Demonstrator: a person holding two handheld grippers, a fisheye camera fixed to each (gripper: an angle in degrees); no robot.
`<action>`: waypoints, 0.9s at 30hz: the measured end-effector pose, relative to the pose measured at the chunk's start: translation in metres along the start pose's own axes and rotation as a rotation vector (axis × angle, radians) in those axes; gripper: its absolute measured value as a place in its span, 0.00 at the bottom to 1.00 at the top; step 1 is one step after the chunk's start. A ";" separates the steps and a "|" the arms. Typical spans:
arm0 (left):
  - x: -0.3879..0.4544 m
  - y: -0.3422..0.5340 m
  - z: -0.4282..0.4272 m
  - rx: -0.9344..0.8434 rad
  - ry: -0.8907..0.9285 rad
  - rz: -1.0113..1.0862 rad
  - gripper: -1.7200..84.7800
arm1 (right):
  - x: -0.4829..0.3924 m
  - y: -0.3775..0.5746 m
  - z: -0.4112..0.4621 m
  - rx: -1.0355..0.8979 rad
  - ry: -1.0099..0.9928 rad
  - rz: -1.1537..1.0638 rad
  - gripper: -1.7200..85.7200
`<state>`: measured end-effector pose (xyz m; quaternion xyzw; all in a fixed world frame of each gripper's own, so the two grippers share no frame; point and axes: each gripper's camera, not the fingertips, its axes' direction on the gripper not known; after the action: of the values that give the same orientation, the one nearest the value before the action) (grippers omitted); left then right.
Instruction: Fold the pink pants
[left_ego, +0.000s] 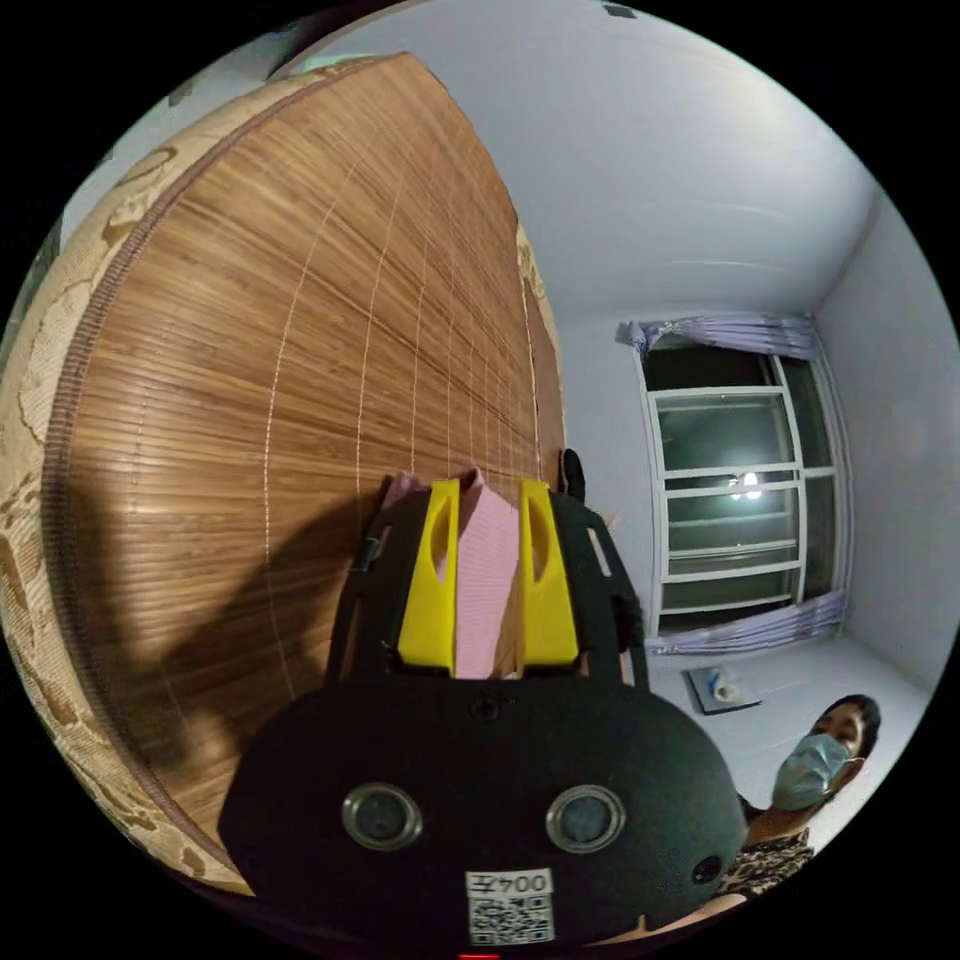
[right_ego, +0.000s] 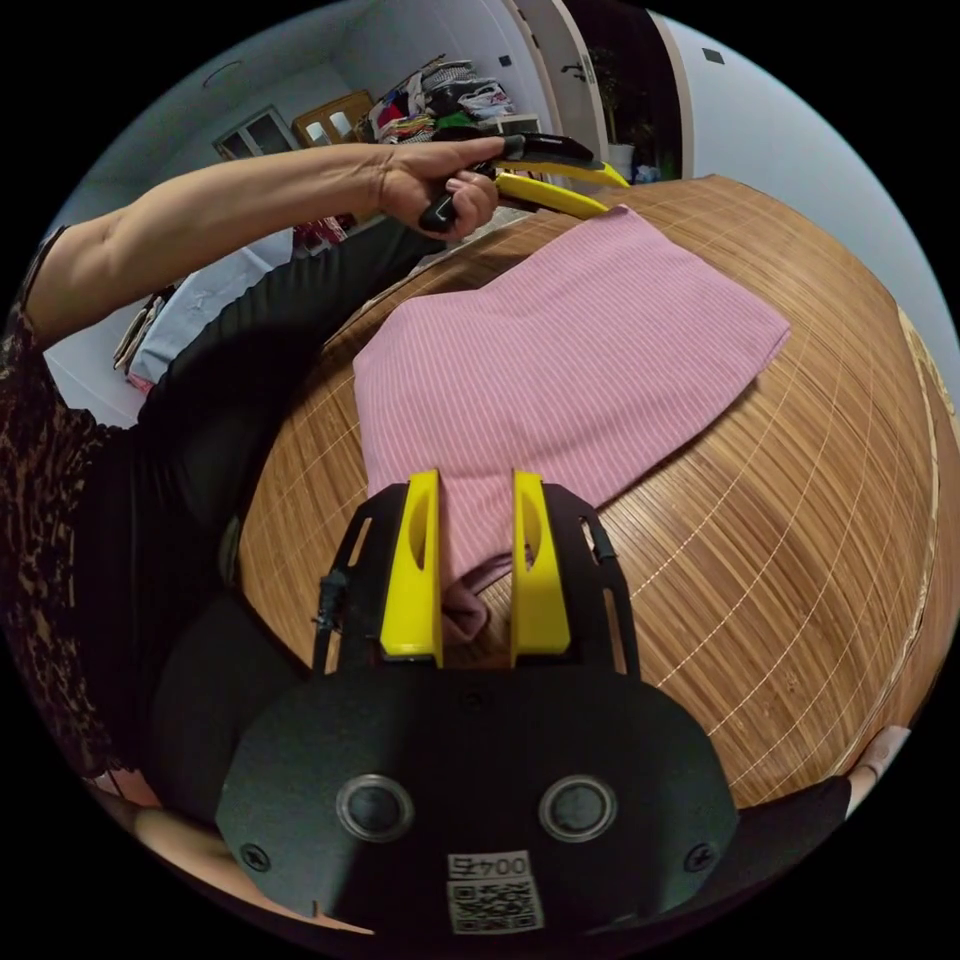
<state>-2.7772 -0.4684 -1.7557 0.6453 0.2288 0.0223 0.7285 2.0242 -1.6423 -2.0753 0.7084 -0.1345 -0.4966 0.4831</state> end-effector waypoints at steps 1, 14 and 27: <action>-0.005 -0.007 0.003 -0.023 0.004 -0.009 0.11 | 0.003 0.000 0.001 -0.001 -0.005 0.000 0.15; -0.025 -0.045 0.003 -0.050 -0.192 0.092 0.04 | 0.049 0.005 0.008 0.001 -0.056 0.033 0.14; -0.087 -0.036 0.013 0.062 -0.168 0.031 0.03 | 0.121 0.021 0.014 0.022 -0.146 0.109 0.13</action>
<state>-2.8598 -0.5154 -1.7627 0.6706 0.1574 -0.0278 0.7243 2.0758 -1.7414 -2.1283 0.6674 -0.2133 -0.5183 0.4905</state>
